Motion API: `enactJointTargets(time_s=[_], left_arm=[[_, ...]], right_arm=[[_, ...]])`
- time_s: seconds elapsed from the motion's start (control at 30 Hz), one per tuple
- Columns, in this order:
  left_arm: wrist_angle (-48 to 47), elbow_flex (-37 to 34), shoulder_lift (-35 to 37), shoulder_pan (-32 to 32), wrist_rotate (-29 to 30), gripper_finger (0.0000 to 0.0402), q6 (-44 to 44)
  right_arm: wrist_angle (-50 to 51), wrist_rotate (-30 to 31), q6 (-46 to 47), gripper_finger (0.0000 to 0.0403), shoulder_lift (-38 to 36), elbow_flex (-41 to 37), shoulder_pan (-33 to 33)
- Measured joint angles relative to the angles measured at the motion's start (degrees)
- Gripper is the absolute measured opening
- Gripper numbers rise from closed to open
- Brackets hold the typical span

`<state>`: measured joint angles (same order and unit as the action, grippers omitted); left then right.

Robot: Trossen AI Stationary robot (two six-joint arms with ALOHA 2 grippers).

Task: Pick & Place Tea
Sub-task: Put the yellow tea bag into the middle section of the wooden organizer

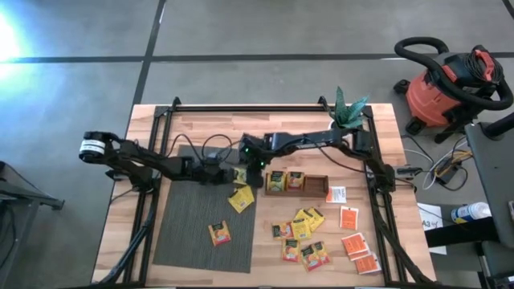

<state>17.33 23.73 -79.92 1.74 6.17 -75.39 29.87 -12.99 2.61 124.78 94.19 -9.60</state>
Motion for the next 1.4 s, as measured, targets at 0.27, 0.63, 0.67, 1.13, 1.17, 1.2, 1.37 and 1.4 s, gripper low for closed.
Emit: enactJointTargets(time_s=[0.27, 0.63, 0.67, 1.13, 1.17, 1.2, 1.37, 1.4], left_arm=[[-8.0, 4.8, 9.2, 0.2, 5.4, 0.0000, 13.7], [-38.4, 30.7, 7.4, 2.1, 6.1, 0.0000, 56.5], [-39.0, 32.2, 6.4, 2.5, 5.8, 0.0000, 58.6], [-42.9, 46.6, -3.1, 5.6, 1.8, 0.0000, 74.2], [-43.0, 46.7, -3.4, 6.0, 0.9, 0.0000, 74.2], [-43.1, 46.9, -3.8, 6.3, 0.3, 0.0000, 74.3], [-42.9, 47.8, -4.6, 7.5, -0.9, 0.0000, 74.7], [-43.0, 47.9, -4.7, 7.6, -1.1, 0.0000, 74.7]], right_arm=[[2.5, 2.9, 0.2, 0.0118, -8.1, -0.2, -4.5], [4.3, 17.2, 6.4, 0.0118, -26.3, -3.8, -12.5], [4.5, 18.2, 7.5, 0.0118, -27.6, -4.1, -13.3], [6.3, 26.0, 3.4, 0.0118, -52.6, -9.1, -13.9], [6.9, 26.0, 4.4, 0.0118, -55.0, -10.8, -13.8], [7.8, 26.1, 5.3, 0.0118, -57.4, -12.6, -13.6], [10.1, 26.7, 7.7, 0.0118, -69.6, -20.9, -13.5], [10.1, 26.6, 7.7, 0.0118, -71.8, -22.2, -13.5]])
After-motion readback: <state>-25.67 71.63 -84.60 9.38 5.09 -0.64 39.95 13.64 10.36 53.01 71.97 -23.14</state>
